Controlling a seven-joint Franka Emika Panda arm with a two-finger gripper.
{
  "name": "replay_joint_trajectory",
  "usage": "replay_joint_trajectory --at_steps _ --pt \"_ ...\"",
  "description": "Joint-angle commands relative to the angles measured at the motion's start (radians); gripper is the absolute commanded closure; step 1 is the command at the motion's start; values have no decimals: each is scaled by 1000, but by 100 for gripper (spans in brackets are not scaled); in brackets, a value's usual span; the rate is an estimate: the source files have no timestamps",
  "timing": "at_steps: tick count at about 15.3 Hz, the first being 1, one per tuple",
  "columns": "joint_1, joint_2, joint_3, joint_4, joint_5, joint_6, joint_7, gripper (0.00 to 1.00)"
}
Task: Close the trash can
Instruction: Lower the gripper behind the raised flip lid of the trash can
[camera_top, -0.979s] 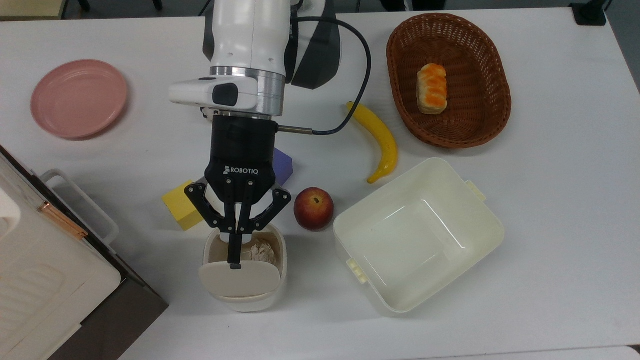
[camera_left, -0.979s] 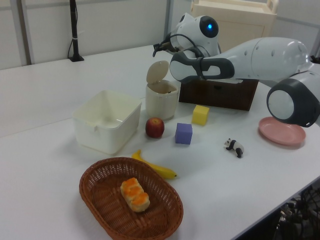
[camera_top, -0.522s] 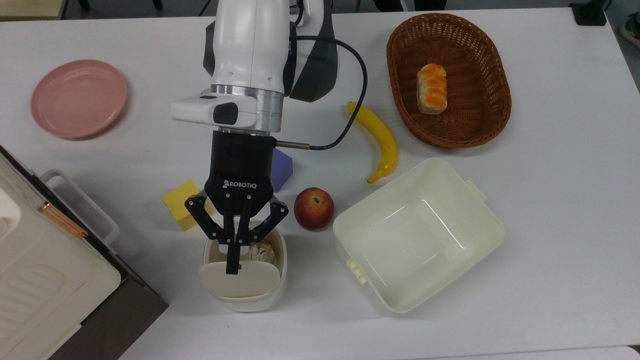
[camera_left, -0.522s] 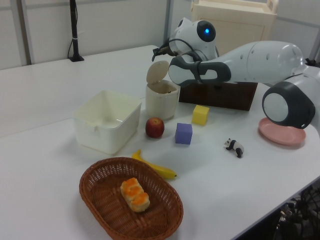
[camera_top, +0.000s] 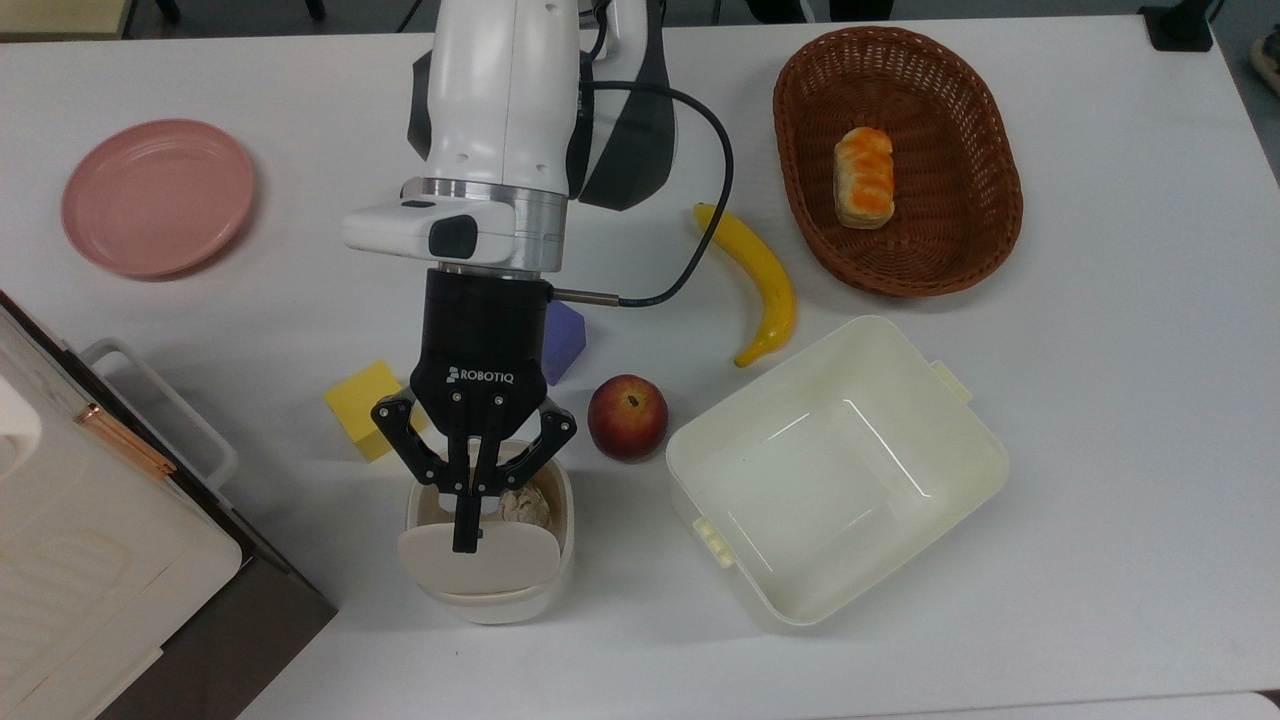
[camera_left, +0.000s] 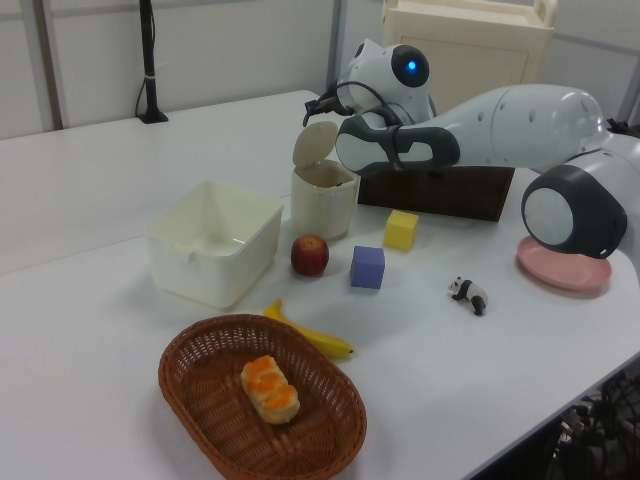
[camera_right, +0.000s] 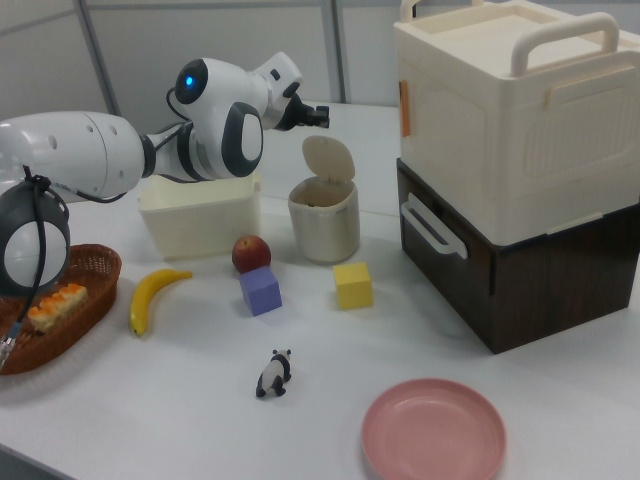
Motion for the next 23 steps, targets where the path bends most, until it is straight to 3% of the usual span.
replay_joint_trajectory --at_steps 1,7,11,23 --pt "17 5 -23 -19 -31 18 5 99" --pt "18 -36 -23 -62 -48 17 5 99" --pt "24 -91 -18 -141 -63 17 5 99" --pt "23 -96 -18 -204 -63 14 -10 99"
